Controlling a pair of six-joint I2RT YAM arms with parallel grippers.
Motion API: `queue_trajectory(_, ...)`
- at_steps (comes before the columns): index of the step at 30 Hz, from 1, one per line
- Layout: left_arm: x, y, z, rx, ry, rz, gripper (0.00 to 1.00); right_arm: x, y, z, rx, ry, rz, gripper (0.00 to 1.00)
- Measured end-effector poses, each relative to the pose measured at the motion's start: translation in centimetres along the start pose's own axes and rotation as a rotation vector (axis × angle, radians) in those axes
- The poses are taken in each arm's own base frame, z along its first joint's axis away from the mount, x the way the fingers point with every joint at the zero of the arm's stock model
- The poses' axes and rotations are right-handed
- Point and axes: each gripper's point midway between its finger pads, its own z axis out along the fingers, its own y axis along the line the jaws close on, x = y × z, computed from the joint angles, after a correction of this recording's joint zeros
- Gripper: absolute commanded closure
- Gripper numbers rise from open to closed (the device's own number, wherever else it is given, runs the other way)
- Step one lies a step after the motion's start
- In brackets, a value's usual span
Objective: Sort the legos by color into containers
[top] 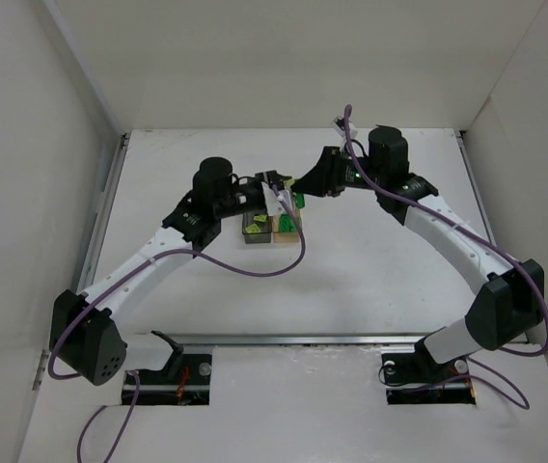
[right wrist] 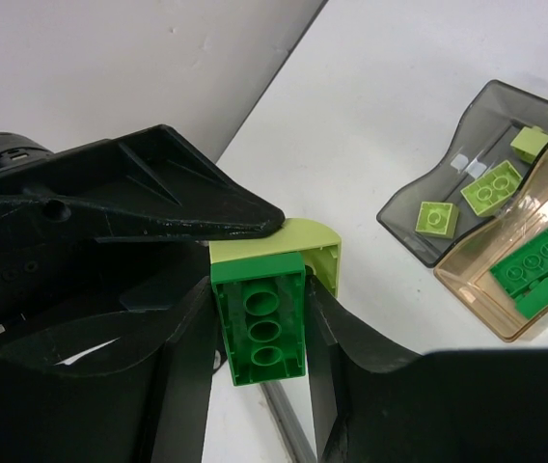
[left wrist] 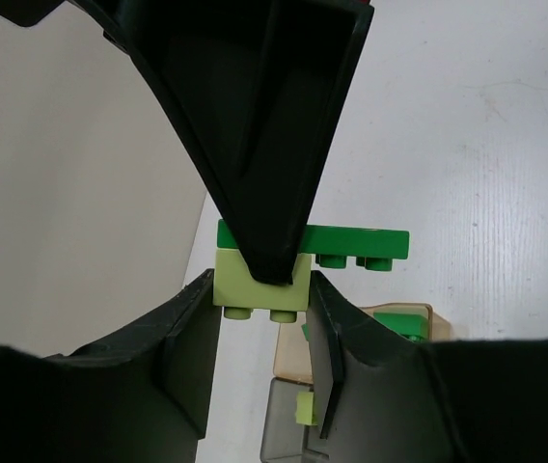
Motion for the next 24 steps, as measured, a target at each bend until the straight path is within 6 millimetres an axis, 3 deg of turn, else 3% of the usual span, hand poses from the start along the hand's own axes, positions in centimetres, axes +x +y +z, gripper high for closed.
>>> queue_trajectory(12,2.7,-2.2,-0.5,0.093,0.081,-0.063,1.0,3.0,-2.2,0.1,-0.001,0.055,0.048,1.0)
queue_trajectory(18,9.4,0.2,-4.2,-0.044,0.331,-0.13,1.0,3.0,-4.6,-0.5,0.019,0.071,0.074,1.0)
queue_trajectory(24,12.0,-0.9,-5.4,-0.066,0.42,-0.179,1.0,3.9,-7.3,0.7,0.05,0.105,0.105,1.0)
